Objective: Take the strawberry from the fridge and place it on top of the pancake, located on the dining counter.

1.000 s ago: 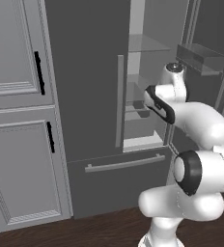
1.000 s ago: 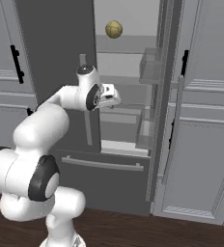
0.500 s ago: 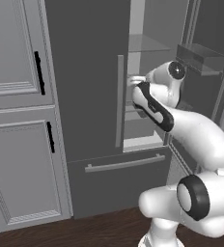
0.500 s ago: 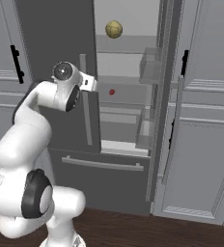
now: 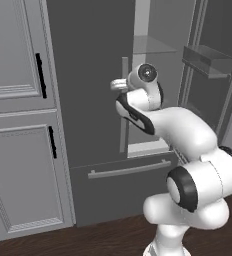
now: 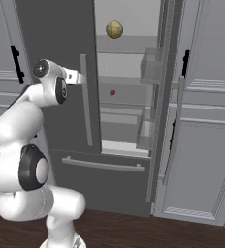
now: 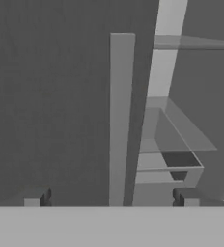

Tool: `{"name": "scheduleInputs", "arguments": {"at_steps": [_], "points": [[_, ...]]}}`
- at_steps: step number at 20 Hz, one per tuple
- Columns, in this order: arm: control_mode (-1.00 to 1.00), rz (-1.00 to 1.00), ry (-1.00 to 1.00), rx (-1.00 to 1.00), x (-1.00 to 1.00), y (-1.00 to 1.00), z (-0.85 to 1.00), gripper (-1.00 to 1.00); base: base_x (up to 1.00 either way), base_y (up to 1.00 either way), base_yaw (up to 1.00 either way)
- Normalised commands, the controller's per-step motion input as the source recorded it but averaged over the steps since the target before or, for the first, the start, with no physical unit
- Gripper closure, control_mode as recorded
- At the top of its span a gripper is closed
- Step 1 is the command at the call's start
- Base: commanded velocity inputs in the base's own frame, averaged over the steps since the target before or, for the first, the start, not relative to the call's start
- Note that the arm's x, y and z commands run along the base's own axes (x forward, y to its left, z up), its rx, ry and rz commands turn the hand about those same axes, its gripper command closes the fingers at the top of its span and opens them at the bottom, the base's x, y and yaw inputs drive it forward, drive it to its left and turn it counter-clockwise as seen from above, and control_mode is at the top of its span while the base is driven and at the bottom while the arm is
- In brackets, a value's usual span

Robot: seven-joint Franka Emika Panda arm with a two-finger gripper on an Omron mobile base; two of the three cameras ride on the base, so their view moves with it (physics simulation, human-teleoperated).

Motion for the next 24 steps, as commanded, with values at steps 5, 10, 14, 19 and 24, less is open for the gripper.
{"name": "scheduleInputs", "arguments": {"at_steps": [5,10,14,19,24], "points": [[-1.00,-0.01,0.07,0.03,0.57,-0.28,-0.07,-1.00,0.00,0.00,0.00],[-1.00,-0.01,0.10,0.12,0.85,-0.26,0.00,-1.00,0.00,0.00,0.00],[-1.00,0.00,0.00,0.00,0.41,0.09,0.00,-1.00,0.00,0.00,0.00],[-1.00,-0.03,-0.04,-0.07,0.51,0.09,-0.17,-1.00,0.00,0.00,0.00],[-1.00,-0.07,-0.02,-0.15,0.54,0.30,-0.27,-1.00,0.00,0.00,0.00]]}}
